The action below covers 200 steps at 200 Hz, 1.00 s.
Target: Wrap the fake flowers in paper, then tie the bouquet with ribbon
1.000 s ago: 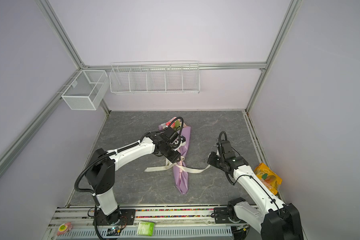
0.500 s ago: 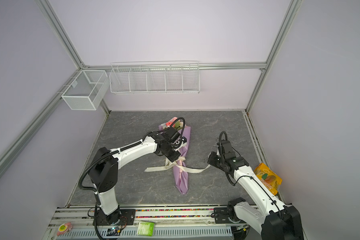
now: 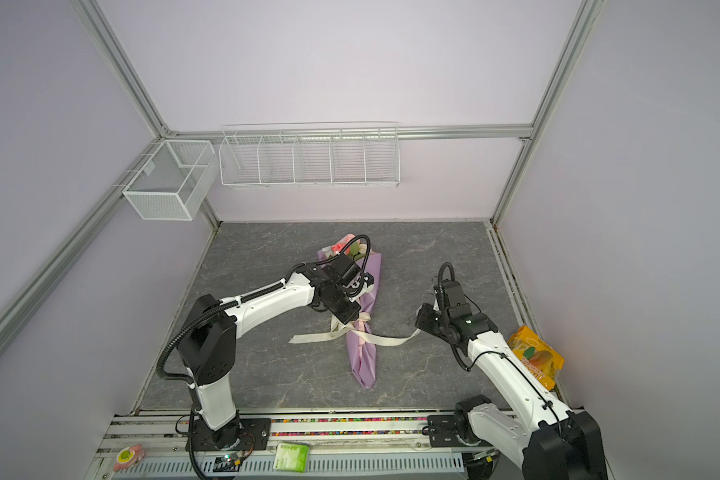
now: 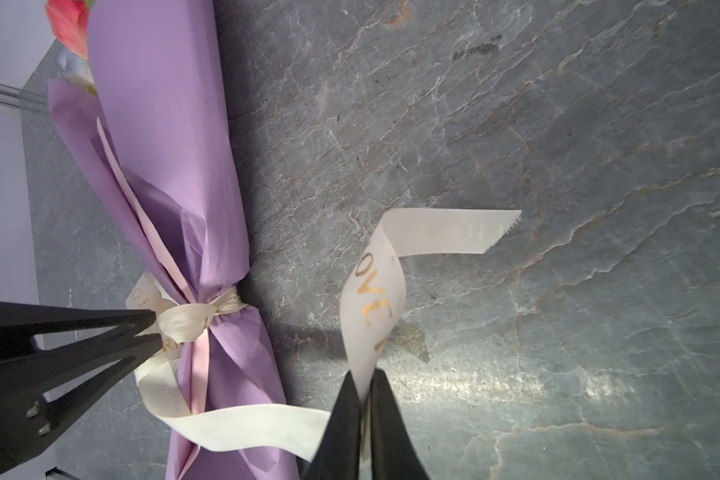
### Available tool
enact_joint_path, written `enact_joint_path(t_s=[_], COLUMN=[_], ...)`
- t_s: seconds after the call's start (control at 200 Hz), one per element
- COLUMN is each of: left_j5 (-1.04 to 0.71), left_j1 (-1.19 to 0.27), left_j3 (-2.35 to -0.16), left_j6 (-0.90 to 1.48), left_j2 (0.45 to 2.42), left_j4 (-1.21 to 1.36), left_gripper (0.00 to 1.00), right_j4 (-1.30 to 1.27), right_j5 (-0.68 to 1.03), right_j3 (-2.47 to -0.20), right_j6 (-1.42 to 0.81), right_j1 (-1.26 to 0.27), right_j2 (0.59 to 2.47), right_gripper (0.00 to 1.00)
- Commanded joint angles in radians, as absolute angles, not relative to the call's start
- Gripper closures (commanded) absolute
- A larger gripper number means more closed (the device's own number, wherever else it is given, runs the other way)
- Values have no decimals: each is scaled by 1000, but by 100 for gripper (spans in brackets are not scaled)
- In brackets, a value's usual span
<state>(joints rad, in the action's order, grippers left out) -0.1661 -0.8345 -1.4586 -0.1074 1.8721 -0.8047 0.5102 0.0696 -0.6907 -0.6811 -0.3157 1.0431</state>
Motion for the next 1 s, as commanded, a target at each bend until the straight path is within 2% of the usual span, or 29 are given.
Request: enact_joint_path(t_s=[0.0, 0.155, 0.365, 0.745, 0.86, 0.995], left_j5=[-160, -155, -164, -169, -161, -160], left_j1=[-840, -841, -841, -842, -842, -842], left_j3=[-1484, -1488, -1486, -1515, -1535, -1531], left_j6=[-125, -133, -144, -153, -155, -158], left_j2=[1885, 1901, 1893, 1927, 1930, 1902], left_j4=[-813, -813, -809, -829, -860, -854], left_gripper=[69, 67, 71, 69, 75, 89], right_j4=[501, 500, 490, 489, 491, 488], right_j5=[78, 82, 88, 88, 89, 86], right_j3=[-702, -703, -703, -703, -703, -702], right_j6=[-683, -682, -683, -680, -680, -680], right_j1=[-314, -314, -313, -314, -313, -313], right_j2=[1049, 1052, 1068, 1068, 1067, 1072], right_gripper=[88, 88, 88, 88, 88, 88])
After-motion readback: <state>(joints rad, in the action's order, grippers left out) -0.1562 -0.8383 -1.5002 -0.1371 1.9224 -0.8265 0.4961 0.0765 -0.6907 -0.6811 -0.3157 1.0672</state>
